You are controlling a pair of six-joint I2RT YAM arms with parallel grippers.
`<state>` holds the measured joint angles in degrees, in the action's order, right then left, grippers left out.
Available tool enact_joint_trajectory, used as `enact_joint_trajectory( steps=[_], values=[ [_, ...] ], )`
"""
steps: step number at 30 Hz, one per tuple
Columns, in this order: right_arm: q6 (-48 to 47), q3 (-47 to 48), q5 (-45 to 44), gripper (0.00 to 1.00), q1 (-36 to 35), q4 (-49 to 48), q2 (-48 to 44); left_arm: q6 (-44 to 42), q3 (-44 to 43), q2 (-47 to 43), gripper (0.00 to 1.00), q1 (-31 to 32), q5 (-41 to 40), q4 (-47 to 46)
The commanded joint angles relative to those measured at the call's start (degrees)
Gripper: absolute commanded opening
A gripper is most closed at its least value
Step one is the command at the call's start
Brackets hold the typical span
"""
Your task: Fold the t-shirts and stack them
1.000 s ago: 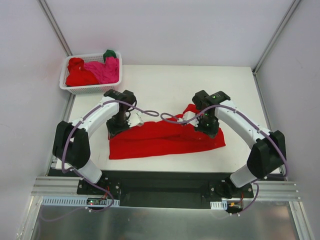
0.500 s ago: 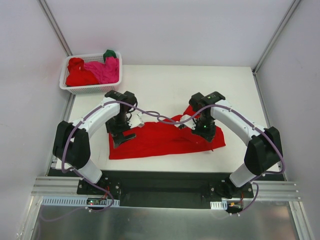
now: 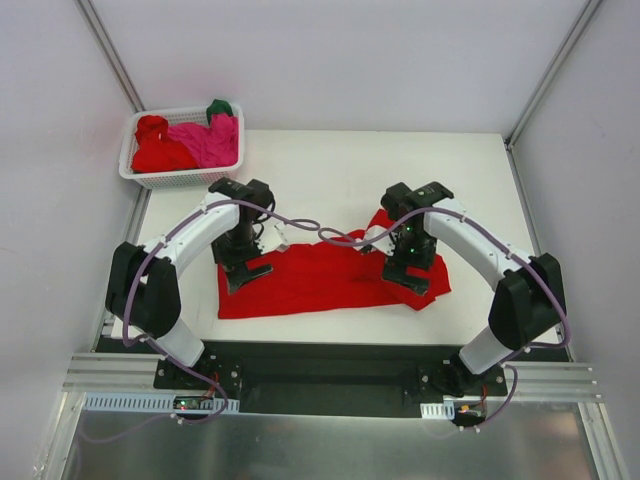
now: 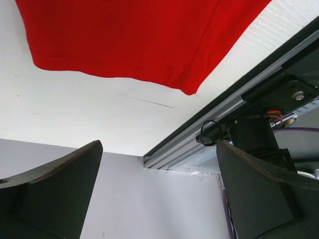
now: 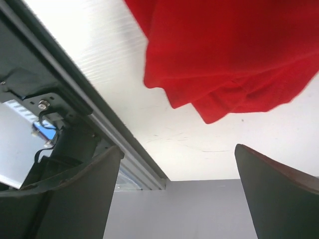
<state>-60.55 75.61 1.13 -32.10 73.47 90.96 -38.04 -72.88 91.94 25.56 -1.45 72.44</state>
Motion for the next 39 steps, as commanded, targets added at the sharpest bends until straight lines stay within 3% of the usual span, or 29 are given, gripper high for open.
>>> enact_joint_trajectory(
  steps=[1, 7, 10, 13, 17, 27, 32, 34, 35, 39],
  values=[
    [3.76, 2.69, -5.33, 1.0, 2.56, -4.89, -1.13, 1.04, -3.05, -0.09, 0.99, 0.54, 2.6, -0.19],
    [5.45, 4.71, -9.38, 1.0, 4.49, -19.56, 0.0, 4.72, -4.02, -0.27, 0.99, -0.25, 3.73, -4.68],
    [7.2, 11.36, -7.82, 1.0, 6.33, -22.58, 5.09, 7.62, -5.51, 0.43, 0.99, -1.91, 4.97, -5.47],
    [10.98, 21.72, -5.01, 1.0, 8.01, -21.19, 12.56, 10.09, -7.01, 0.96, 0.99, -4.98, 3.31, -6.7],
    [14.67, 31.57, -1.65, 1.0, 10.12, -20.57, 20.82, 12.11, -10.16, 2.01, 0.99, -14.72, -0.02, -7.67],
    [20.56, 40.31, 9.68, 0.97, 13.81, -20.03, 33.23, 13.26, -12.46, 1.93, 0.99, -25.2, -4.26, -9.43],
    [21.88, 39.96, 10.04, 0.7, 13.9, -19.33, 35.6, 11.33, -11.49, -0.62, 0.99, -26.53, -3.12, -8.9],
    [22.32, 39.79, 11.17, 0.65, 13.99, -19.33, 36.39, 11.32, -11.58, -0.89, 0.99, -26.53, -2.85, -8.46],
    [22.58, 39.79, 11.53, 0.54, 13.9, -19.33, 36.48, 11.41, -11.84, -0.89, 0.99, -26.53, -2.77, -8.03],
    [22.41, 39.52, 11.62, 0.52, 13.9, -18.98, 37.1, 11.15, -11.93, -1.15, 0.99, -26.53, -2.15, -7.14]
  ],
)
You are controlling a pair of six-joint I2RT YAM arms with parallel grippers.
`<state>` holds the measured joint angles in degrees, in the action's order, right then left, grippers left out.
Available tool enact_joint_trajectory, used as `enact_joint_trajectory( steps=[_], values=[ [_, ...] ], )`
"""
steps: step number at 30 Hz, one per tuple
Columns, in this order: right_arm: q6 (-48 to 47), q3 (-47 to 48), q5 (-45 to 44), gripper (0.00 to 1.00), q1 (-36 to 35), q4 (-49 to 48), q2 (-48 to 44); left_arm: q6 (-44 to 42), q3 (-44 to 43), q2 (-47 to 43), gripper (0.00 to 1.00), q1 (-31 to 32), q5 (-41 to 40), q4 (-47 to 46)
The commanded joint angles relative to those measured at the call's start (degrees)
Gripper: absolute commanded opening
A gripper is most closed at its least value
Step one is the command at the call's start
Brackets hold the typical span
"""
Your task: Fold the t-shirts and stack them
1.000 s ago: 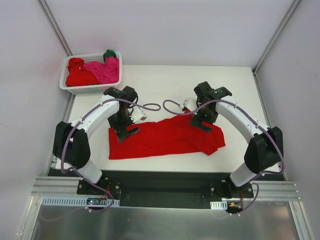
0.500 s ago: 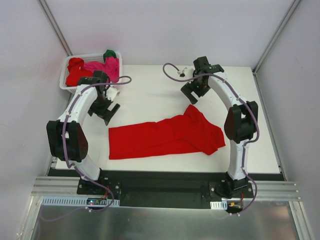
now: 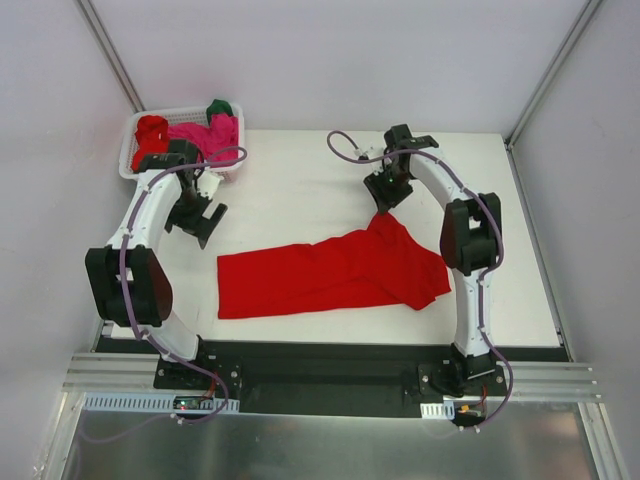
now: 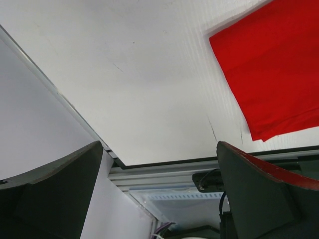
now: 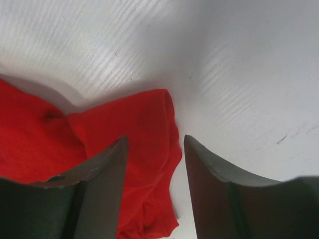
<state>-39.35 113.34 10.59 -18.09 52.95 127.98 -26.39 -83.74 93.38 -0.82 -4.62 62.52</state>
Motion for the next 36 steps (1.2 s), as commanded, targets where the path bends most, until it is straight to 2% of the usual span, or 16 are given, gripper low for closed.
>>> enact_joint_trajectory(
  steps=[1, 6, 10, 11, 13, 14, 17, 27, 36],
  values=[
    [1.12, 1.45, 2.15, 0.52, -0.11, 1.63, 0.25, -0.5, -1.07, -2.68, 0.99, -0.15, 1.02, 2.87],
    [0.95, 0.74, 2.86, 0.51, -0.11, 1.63, 1.21, -0.85, -1.42, -2.59, 0.99, -0.15, 1.54, 3.74],
    [0.51, 0.74, 2.94, 0.38, -0.19, 1.81, 2.27, -0.94, -1.86, -2.5, 0.99, -0.15, 1.81, 4.01],
    [0.24, 0.57, 3.03, 0.33, -0.11, 1.89, 2.79, -0.85, -1.95, -2.33, 0.99, -0.15, 1.9, 4.1],
    [0.15, 0.57, 3.21, 0.28, -0.11, 2.25, 3.41, -1.03, -2.04, -2.15, 0.99, -0.15, 1.9, 4.27],
    [0.15, 0.65, 3.3, 0.17, -0.11, 2.33, 3.41, -1.12, -2.21, -2.07, 0.99, -0.15, 1.81, 4.28],
    [0.33, 0.65, 2.68, 0.01, -0.11, 1.9, 3.33, -1.2, -2.47, -1.89, 0.99, -0.15, 1.9, 4.36],
    [-1.6, 5.4, -3.11, 0.01, 2.09, 1.72, 3.15, -1.29, -2.47, -1.01, 0.99, 0.03, 3.13, 4.45],
    [-3.1, 7.42, -12.67, 0.01, 5.25, -0.39, 2.89, -1.38, -2.56, -0.13, 0.99, 0.47, 4.36, 4.45]
  ],
)
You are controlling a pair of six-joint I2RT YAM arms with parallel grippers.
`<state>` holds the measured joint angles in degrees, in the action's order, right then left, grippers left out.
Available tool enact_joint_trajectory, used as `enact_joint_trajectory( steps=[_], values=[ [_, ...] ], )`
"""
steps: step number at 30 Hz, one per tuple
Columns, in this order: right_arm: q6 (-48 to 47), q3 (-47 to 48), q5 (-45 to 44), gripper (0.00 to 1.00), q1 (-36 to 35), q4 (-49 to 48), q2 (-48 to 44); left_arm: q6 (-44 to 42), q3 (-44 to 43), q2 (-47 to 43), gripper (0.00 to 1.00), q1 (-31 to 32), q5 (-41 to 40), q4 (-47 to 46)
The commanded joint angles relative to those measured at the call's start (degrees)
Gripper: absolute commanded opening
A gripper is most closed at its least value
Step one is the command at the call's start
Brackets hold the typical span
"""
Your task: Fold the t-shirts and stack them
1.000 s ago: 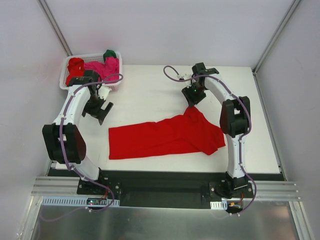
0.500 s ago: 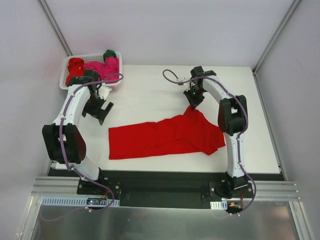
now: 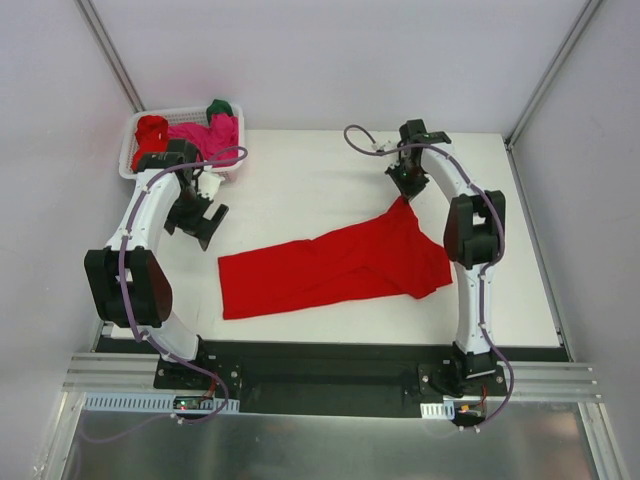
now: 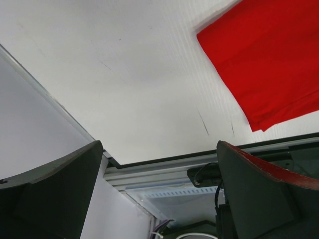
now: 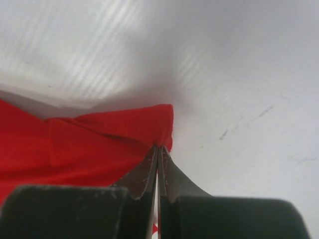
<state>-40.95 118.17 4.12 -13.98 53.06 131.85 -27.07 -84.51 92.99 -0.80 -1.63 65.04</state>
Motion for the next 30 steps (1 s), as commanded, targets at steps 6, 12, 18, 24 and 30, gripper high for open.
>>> enact_joint_trajectory(
  steps=[6, 12, 18, 24, 30],
  values=[
    [-2.91, 1.54, -10.18, 0.01, 3.25, -1.11, -1.59, -1.14, -1.63, 0.09, 0.99, 2.01, 1.01, 2.03],
    [-4.14, 1.27, -12.47, 0.01, 5.89, -1.64, -2.21, -1.32, -0.75, -0.09, 0.99, 3.52, 1.45, 2.29],
    [-5.19, 0.57, -15.37, 0.01, 8.35, -2.52, -2.56, -1.58, -0.22, -0.27, 0.99, 5.02, 1.54, 2.64],
    [-6.6, 0.3, -18.18, 0.01, 12.03, -4.27, -3.09, -1.76, -0.48, 0.08, 0.99, 5.81, 1.54, 2.82],
    [-7.48, 1.98, -20.38, 0.01, 15.11, -5.42, -2.56, -1.58, 0.13, 0.53, 0.99, 8.61, 4.0, 3.78]
  ],
)
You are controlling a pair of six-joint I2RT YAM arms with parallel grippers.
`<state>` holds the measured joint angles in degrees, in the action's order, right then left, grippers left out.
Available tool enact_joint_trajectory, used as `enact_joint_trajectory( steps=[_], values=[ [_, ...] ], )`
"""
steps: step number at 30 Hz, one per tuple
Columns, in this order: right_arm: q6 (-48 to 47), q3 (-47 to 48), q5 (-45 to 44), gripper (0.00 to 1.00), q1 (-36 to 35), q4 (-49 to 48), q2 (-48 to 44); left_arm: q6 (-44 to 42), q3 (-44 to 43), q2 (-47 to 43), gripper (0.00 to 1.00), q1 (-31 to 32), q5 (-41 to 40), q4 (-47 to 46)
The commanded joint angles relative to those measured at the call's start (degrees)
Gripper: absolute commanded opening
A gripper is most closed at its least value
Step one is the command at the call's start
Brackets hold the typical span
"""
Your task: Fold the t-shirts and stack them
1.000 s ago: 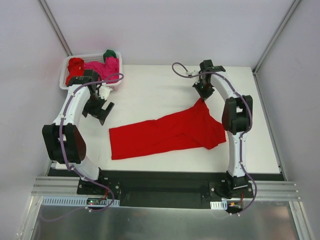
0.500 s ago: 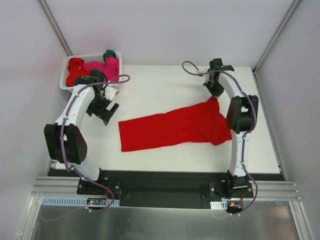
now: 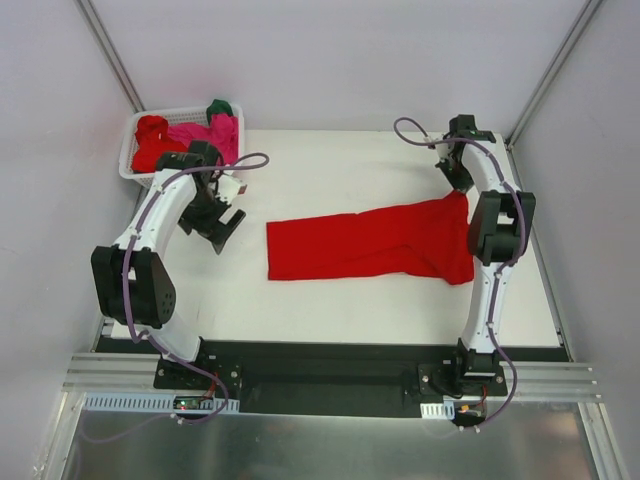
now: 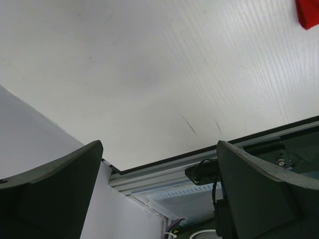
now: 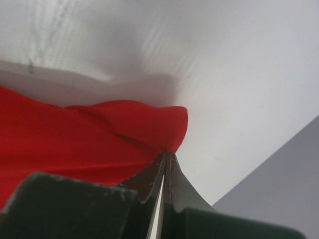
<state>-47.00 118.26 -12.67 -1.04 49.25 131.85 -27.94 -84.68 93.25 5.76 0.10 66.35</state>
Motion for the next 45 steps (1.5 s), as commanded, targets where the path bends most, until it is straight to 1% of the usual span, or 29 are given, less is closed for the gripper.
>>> enact_joint_trajectory(
  steps=[1, 6, 8, 9, 10, 12, 13, 14, 15, 16, 18, 20, 22, 26, 31, 33, 36, 39, 45],
  values=[
    [-1.77, 1.89, -4.38, 0.01, 2.53, -1.62, -2.56, -0.71, 0.31, 0.35, 0.99, 2.41, 2.19, 2.56],
    [-2.22, 0.84, -5.79, 0.01, 5.43, -2.23, -2.83, -1.15, 0.31, 0.35, 0.99, 4.26, 2.8, 3.17],
    [-1.95, 0.4, -5.35, 0.23, 5.78, -1.8, -3.96, -0.97, -0.13, 0.35, 0.99, 4.7, 3.06, 3.35],
    [-1.86, 0.13, -4.92, 0.38, 5.78, -1.53, -4.58, -0.8, -0.13, 0.44, 0.99, 5.13, 3.41, 3.35],
    [-1.17, 0.22, -4.04, 0.58, 5.78, -1.01, -5.2, -0.54, -0.56, 0.53, 0.99, 5.31, 3.68, 3.61],
    [-0.11, -0.13, -2.2, 0.73, 5.61, 1.18, -7.99, -0.36, -1.01, 0.79, 0.99, 5.84, 4.82, 3.79],
    [0.15, -0.57, -1.75, 0.87, 5.43, 1.8, -9.23, -0.18, -1.62, 0.88, 0.99, 6.36, 5.0, 3.79],
    [0.68, -1.01, -1.49, 0.94, 5.0, 3.46, -10.46, -0.01, -2.23, 1.49, 0.99, 6.72, 5.26, 3.88],
    [0.95, -1.1, 0.08, 0.98, 4.73, 4.7, -12.91, 0.17, -3.02, 1.93, 0.99, 6.98, 5.44, 3.96],
    [1.04, -1.71, 1.05, 1.0, 4.56, 5.93, -14.07, 0.61, -4.94, 2.37, 0.99, 7.51, 5.87, 4.05],
    [0.78, -3.11, 3.42, 1.0, 3.24, 9.01, -16.61, 1.13, -7.24, 3.95, 0.99, 7.95, 7.62, 4.32],
    [0.25, -6.97, 4.05, 1.0, 1.75, 10.15, -20.39, 1.75, -11.28, 6.4, 0.99, 9.17, 8.6, 4.23],
    [0.77, -9.61, 6.32, 1.0, 1.3, 10.77, -23.46, 1.93, -15.31, 8.6, 0.99, 10.41, 8.52, 4.14],
    [3.84, -14.88, 9.32, 1.0, 1.13, 15.51, -25.94, 2.37, -21.12, 15.71, 0.99, 13.22, 7.64, 4.23],
    [2.27, -23.94, 11.61, 1.0, 1.13, 15.34, -31.74, 4.21, -27.28, 22.92, 0.99, 14.19, 10.0, 4.14],
    [1.13, -25.78, 12.22, 1.0, 1.13, 16.57, -33.5, 4.74, -28.51, 24.69, 0.99, 14.19, 11.41, 4.14],
    [-0.02, -26.5, 15.56, 1.0, 1.13, 18.33, -34.91, 5.44, -29.31, 27.5, 0.99, 14.54, 13.0, 4.05],
    [-0.02, -26.76, 17.06, 1.0, 1.13, 19.48, -35.78, 5.01, -28.96, 29.35, 0.99, 15.16, 12.47, 3.44],
    [-1.6, -30.36, 18.9, 1.0, 1.13, 20.79, -37.19, 4.22, -26.85, 30.58, 0.99, 18.06, 10.02, 0.72]
  ],
)
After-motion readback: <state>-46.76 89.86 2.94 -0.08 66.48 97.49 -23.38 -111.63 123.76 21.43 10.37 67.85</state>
